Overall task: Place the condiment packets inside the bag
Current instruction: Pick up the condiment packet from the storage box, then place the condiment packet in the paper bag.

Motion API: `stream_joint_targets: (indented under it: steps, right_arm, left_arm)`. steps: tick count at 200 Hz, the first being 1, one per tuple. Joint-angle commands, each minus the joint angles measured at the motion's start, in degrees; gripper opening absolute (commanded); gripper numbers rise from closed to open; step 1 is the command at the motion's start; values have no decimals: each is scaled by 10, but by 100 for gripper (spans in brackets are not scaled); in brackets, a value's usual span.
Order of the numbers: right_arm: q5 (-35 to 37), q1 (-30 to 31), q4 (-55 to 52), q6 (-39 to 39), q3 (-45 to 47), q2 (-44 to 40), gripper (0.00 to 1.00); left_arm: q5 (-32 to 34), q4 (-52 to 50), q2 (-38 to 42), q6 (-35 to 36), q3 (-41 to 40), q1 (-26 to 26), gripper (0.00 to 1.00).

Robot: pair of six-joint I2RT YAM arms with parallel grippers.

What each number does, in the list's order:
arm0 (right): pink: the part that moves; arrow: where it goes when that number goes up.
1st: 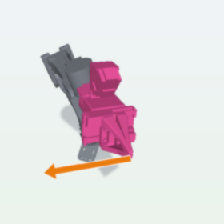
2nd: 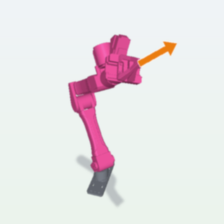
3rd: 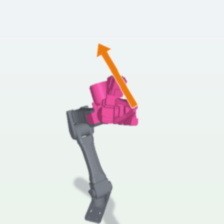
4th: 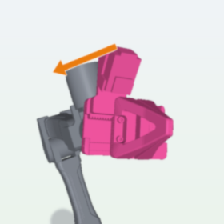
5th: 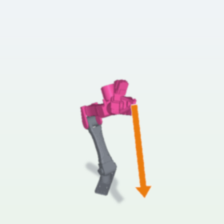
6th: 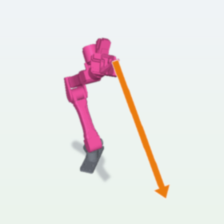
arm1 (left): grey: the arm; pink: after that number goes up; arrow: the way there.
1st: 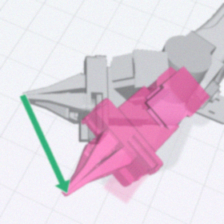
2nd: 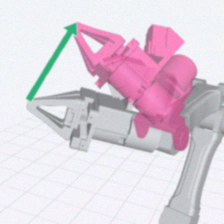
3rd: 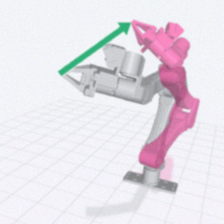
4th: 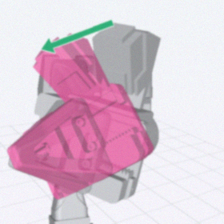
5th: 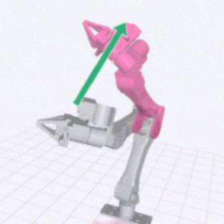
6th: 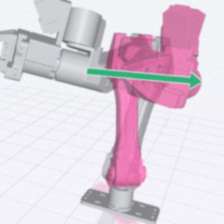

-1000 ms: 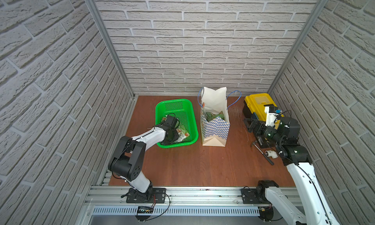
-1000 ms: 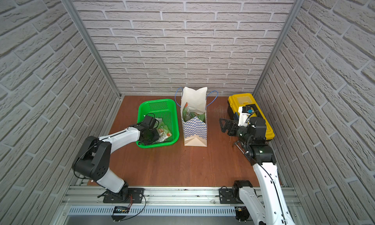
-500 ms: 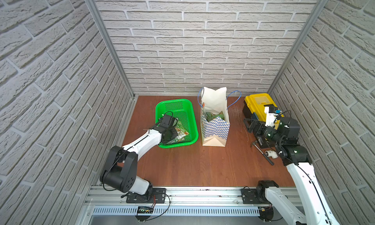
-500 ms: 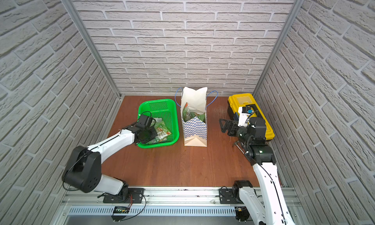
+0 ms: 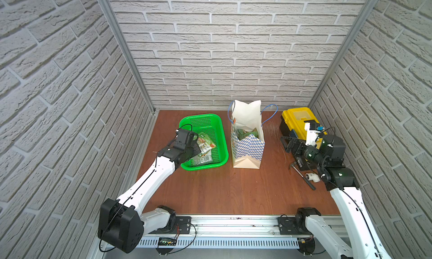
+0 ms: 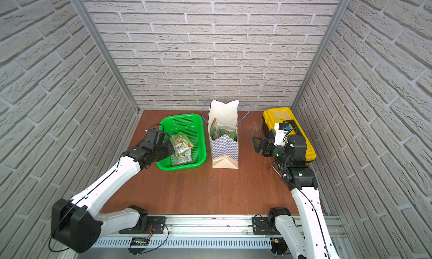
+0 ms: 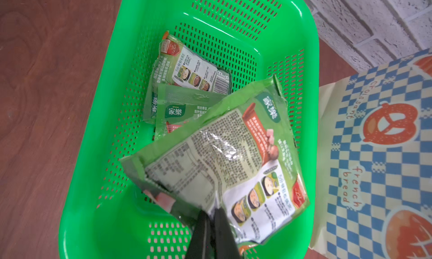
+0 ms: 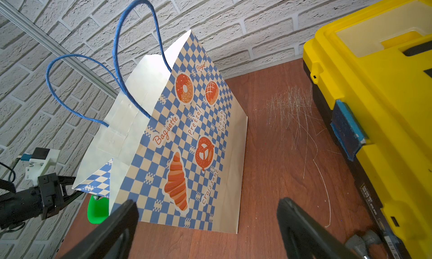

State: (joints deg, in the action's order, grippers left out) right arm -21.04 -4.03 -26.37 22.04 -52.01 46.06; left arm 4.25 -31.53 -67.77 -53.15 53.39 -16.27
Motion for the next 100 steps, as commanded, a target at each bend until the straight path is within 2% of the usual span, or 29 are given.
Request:
stream_joint_targets:
  steps: [1, 100]
  right_arm:
    - [8, -2, 18, -8, 8, -4, 97]
    - [30, -3, 19, -12, 11, 5, 97]
  left_arm:
    - [-2, -2, 22, 13, 16, 1, 0]
    - [-20, -20, 57, 45, 37, 1, 0]
